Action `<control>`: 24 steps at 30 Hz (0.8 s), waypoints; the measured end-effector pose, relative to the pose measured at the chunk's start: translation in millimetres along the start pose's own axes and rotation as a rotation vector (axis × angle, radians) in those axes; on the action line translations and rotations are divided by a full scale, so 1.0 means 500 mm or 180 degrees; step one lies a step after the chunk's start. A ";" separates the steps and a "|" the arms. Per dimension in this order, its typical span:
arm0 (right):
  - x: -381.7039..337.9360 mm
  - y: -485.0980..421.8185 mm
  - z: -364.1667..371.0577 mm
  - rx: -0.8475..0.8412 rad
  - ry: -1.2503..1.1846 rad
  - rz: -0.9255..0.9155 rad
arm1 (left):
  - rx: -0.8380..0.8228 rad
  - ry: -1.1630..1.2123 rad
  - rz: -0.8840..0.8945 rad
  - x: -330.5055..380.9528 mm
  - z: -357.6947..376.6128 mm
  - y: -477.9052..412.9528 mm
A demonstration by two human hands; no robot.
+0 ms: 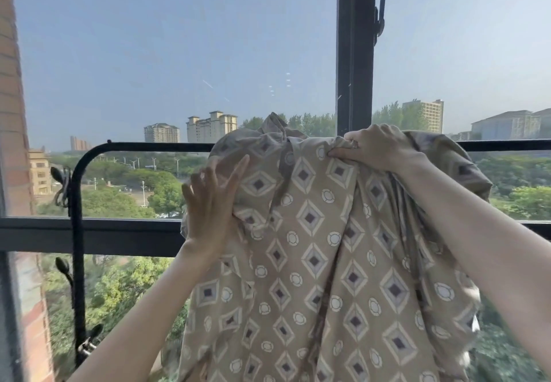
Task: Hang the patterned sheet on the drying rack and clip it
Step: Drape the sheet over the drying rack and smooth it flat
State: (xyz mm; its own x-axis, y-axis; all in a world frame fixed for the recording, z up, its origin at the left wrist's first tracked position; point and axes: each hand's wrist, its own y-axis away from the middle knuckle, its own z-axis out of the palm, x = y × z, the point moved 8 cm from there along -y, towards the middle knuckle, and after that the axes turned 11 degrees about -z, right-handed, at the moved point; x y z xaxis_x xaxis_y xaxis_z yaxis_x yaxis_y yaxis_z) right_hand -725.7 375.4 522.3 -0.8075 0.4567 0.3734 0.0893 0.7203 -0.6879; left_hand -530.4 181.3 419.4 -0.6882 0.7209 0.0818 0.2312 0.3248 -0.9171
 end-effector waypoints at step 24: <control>-0.022 0.013 -0.028 0.0038 0.0080 0.0059 | -0.0326 0.1168 -0.1049 -0.069 0.006 -0.331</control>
State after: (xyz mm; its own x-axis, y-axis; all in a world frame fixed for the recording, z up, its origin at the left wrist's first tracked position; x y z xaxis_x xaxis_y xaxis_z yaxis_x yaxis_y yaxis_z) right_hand -707.8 382.3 522.6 -0.7909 0.4830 0.3758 0.0971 0.7053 -0.7023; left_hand -547.2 100.9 567.0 -0.4531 0.7316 0.5094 0.1213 0.6167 -0.7778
